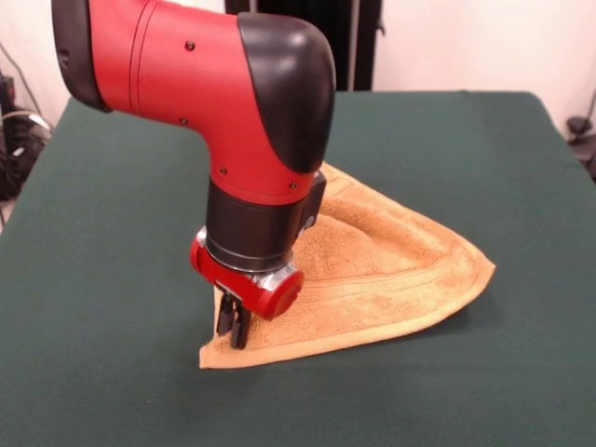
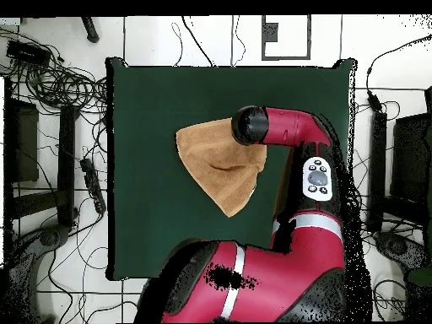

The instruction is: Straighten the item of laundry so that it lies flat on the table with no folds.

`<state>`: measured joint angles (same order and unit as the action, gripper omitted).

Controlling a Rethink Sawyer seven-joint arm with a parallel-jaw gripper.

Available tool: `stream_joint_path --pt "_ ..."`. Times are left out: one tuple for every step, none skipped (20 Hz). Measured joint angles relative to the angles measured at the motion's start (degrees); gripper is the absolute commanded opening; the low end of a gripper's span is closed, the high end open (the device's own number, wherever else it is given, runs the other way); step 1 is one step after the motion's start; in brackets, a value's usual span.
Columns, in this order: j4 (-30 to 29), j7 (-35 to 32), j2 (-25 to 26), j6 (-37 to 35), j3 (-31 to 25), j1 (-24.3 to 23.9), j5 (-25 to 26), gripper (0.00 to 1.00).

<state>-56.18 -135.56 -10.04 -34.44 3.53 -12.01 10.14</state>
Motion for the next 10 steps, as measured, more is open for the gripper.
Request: stream_joint_path --pt "0.23 0.0 0.11 -0.01 -0.01 -0.02 0.0 0.0" --pt "0.46 0.0 0.21 -0.01 -0.02 -0.04 0.0 0.0" --pt "0.74 0.0 0.35 -0.02 -0.02 -0.05 0.0 0.0" --pt "1.19 0.0 0.55 -0.02 -0.04 -0.09 -0.01 0.0" --pt "1.88 0.02 0.83 0.0 -0.07 -0.17 -0.01 0.0" --pt "2.66 0.04 1.17 0.0 -0.16 -0.32 0.0 0.0" --pt "3.03 0.06 1.31 0.0 -0.23 -0.43 0.04 0.0" --pt "4.17 0.27 1.72 -0.09 -0.59 -0.87 0.32 0.0" --pt "4.48 0.39 1.83 -0.15 -0.74 -1.04 0.39 0.0" --pt "5.13 0.73 2.06 -0.36 -1.09 -1.43 0.61 0.0"
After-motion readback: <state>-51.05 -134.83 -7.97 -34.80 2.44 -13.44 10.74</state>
